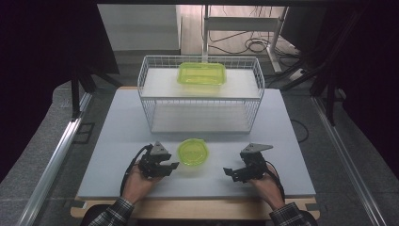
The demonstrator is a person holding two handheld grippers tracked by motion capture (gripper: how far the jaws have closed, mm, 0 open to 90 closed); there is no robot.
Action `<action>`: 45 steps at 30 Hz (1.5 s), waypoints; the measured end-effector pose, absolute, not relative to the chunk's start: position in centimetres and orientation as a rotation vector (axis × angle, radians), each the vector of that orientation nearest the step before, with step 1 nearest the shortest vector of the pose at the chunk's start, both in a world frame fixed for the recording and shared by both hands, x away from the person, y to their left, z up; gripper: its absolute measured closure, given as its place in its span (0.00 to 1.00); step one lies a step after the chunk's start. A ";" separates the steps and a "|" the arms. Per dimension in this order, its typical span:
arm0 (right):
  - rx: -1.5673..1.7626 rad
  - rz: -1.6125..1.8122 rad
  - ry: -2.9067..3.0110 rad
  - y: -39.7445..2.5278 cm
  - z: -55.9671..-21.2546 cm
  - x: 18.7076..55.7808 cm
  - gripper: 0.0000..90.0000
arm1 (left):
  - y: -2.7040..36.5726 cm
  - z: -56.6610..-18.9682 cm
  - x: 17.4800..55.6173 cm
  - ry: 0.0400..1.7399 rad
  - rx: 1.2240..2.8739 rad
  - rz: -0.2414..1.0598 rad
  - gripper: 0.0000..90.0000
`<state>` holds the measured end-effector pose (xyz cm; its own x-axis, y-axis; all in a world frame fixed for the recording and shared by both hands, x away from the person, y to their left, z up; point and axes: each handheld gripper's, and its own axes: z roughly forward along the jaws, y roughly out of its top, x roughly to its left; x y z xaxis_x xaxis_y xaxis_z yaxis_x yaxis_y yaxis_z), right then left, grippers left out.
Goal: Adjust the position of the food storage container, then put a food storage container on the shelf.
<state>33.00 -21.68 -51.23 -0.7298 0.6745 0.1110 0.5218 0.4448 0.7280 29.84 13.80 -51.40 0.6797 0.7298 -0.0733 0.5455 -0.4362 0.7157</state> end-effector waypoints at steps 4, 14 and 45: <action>1.055 1.175 2.489 -21.7 -51.0 32.9 0.04 | 14.6 -51.0 29.0 0.974 2.119 0.355 0.34; 1.042 1.209 2.482 -21.8 -50.8 32.7 0.02 | 15.7 -51.4 27.0 0.952 2.110 0.441 0.02; 1.101 1.280 2.462 -20.3 -49.9 33.4 0.00 | 16.4 -53.0 26.3 0.908 2.187 0.447 0.00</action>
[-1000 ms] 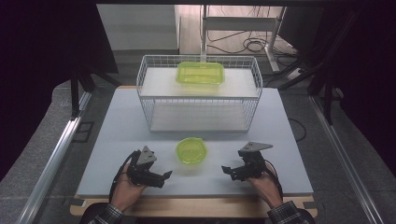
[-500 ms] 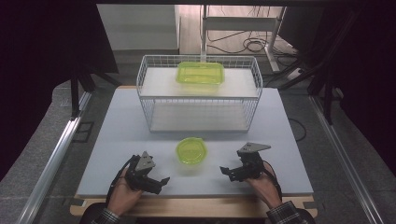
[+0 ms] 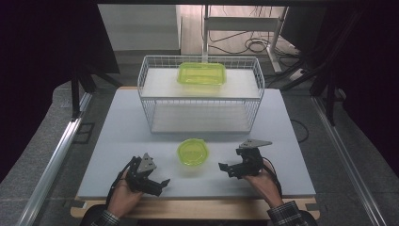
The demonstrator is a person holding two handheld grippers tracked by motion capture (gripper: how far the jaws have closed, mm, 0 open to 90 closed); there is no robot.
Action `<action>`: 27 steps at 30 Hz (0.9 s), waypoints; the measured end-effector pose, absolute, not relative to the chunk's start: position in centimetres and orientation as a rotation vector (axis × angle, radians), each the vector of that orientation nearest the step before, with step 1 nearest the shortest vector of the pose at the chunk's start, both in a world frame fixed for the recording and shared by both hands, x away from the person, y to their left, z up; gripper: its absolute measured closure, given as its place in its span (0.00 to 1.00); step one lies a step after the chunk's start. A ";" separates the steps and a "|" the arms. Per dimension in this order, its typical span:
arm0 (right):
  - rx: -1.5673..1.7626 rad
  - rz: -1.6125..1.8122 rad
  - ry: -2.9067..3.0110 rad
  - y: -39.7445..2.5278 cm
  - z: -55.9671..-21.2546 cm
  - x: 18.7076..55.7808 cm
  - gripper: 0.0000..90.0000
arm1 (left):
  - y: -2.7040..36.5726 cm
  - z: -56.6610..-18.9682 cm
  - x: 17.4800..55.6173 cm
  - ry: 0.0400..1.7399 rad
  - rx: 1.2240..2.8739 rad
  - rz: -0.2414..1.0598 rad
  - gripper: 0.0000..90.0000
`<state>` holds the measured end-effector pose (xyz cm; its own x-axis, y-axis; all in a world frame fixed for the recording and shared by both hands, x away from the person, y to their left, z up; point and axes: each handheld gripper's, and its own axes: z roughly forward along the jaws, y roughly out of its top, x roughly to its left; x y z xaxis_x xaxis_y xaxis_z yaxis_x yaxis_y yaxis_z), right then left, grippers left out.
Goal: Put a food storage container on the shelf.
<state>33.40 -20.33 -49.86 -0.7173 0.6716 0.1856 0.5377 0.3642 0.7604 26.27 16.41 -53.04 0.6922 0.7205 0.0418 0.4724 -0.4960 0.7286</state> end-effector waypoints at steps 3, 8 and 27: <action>1.139 1.325 2.457 -20.3 -49.4 33.9 0.00 | 16.5 -53.1 26.3 0.908 2.189 0.448 0.00; 1.213 1.359 2.451 -20.3 -48.7 34.9 0.02 | 16.5 -53.1 26.3 0.907 2.205 0.446 0.00; 1.291 1.400 2.551 -17.5 -47.9 38.8 0.32 | 17.1 -53.2 25.9 0.910 2.217 0.464 0.00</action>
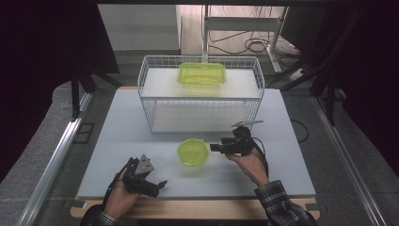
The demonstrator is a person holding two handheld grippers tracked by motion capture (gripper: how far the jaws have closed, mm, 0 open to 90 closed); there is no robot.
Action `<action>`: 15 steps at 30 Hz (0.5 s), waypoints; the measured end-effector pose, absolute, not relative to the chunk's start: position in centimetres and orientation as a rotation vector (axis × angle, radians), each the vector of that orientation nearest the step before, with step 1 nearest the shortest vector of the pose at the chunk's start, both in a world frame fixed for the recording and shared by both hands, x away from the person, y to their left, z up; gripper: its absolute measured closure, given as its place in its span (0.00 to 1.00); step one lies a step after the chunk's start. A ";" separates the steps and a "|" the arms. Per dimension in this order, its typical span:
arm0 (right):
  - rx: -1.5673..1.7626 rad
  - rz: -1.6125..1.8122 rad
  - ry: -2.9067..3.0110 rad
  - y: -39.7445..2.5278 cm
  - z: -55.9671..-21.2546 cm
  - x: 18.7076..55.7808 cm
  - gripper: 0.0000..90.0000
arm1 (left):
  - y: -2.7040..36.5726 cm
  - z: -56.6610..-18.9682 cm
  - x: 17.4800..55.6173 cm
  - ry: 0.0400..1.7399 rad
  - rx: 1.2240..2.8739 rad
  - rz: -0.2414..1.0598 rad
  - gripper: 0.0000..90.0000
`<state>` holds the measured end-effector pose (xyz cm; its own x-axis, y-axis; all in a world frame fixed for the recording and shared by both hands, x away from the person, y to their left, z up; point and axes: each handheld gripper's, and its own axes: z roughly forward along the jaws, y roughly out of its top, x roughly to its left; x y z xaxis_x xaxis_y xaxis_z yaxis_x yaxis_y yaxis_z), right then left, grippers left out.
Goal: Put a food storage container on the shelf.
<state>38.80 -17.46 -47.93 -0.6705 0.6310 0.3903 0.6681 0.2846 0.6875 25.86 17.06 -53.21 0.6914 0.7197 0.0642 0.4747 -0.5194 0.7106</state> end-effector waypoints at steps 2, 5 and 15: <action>-1.246 -1.364 -2.477 -17.0 -48.0 39.1 0.33 | 17.0 -53.2 25.8 0.907 2.220 0.463 0.00; -1.229 -1.367 -2.467 -16.5 -48.1 39.4 0.37 | 17.0 -53.2 25.8 0.904 2.225 0.467 0.00; -1.195 -1.323 -2.339 -15.6 -49.6 40.9 0.51 | 16.6 -53.4 25.8 0.883 2.256 0.472 0.00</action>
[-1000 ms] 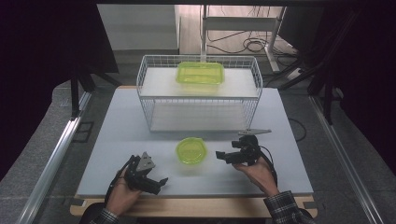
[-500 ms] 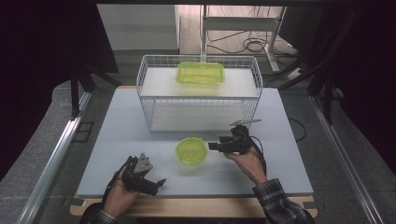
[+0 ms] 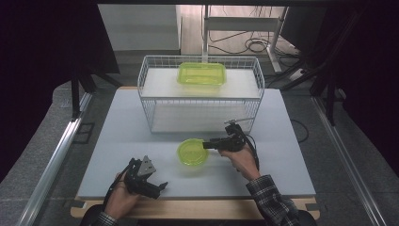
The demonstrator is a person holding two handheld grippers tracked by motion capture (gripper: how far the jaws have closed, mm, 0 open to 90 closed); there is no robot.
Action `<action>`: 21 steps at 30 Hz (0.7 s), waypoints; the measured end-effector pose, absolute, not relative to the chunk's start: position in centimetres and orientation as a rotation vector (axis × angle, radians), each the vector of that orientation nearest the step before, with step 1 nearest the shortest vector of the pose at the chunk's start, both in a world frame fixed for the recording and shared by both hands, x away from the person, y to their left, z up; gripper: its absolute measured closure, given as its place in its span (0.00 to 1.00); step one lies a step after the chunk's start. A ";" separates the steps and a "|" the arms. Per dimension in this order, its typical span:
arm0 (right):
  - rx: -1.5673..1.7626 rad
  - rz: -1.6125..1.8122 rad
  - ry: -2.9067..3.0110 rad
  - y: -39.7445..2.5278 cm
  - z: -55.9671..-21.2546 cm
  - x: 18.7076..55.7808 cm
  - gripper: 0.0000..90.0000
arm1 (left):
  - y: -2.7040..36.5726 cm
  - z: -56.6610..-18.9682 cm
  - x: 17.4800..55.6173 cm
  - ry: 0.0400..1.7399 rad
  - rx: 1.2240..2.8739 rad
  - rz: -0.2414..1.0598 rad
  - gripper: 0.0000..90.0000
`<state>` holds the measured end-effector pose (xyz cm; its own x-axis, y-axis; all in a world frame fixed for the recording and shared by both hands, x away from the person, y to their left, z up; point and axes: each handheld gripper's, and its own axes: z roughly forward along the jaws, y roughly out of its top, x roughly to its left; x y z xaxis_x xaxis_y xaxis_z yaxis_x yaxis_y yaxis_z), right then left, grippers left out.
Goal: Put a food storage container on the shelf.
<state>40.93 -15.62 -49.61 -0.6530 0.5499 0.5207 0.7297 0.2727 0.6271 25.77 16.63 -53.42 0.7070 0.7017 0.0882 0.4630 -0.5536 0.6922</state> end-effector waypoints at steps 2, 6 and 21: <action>-1.194 -1.307 -2.320 -15.4 -49.9 41.1 0.54 | 16.6 -53.4 25.8 0.882 2.257 0.472 0.00; -1.189 -1.284 -2.281 -14.9 -50.2 41.5 0.63 | 16.6 -53.4 25.8 0.879 2.262 0.472 0.00; -1.220 -1.230 -2.117 -15.0 -50.2 41.7 0.90 | 16.5 -53.5 25.7 0.868 2.272 0.481 0.00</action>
<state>41.74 -14.99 -50.20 -0.5368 0.4844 0.6908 0.8400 0.2305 0.4911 25.71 16.51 -53.47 0.7137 0.6929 0.1024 0.4545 -0.5694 0.6850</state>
